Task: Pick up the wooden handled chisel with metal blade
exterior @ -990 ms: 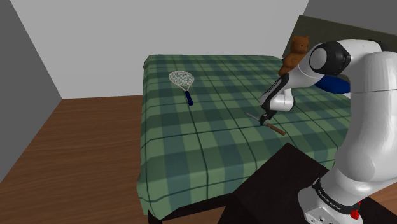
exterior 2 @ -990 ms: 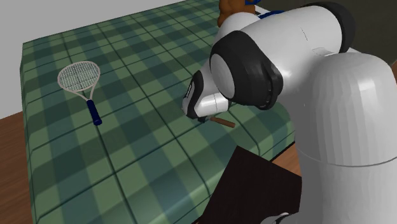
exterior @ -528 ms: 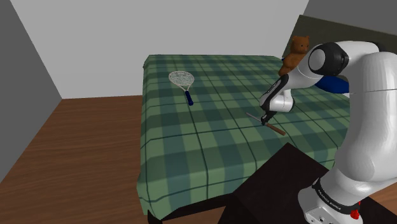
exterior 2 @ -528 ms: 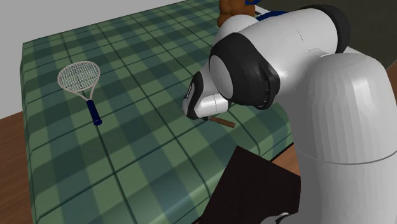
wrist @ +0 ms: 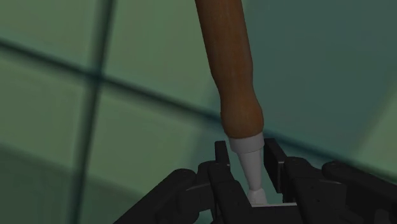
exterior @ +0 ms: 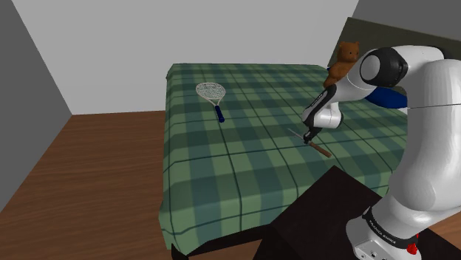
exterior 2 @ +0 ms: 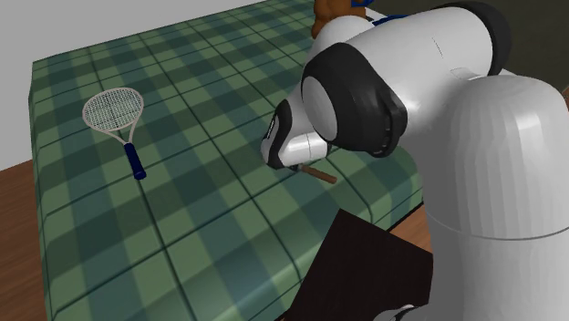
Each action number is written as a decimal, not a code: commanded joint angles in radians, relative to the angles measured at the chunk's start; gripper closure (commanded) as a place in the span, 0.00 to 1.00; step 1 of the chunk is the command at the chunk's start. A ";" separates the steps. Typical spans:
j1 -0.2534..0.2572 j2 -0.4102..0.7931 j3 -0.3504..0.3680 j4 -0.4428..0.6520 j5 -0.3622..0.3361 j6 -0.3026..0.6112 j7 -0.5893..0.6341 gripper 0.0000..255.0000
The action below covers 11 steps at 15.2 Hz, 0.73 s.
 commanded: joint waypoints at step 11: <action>0.053 -0.157 -0.066 -0.051 -0.045 -0.108 0.028 1.00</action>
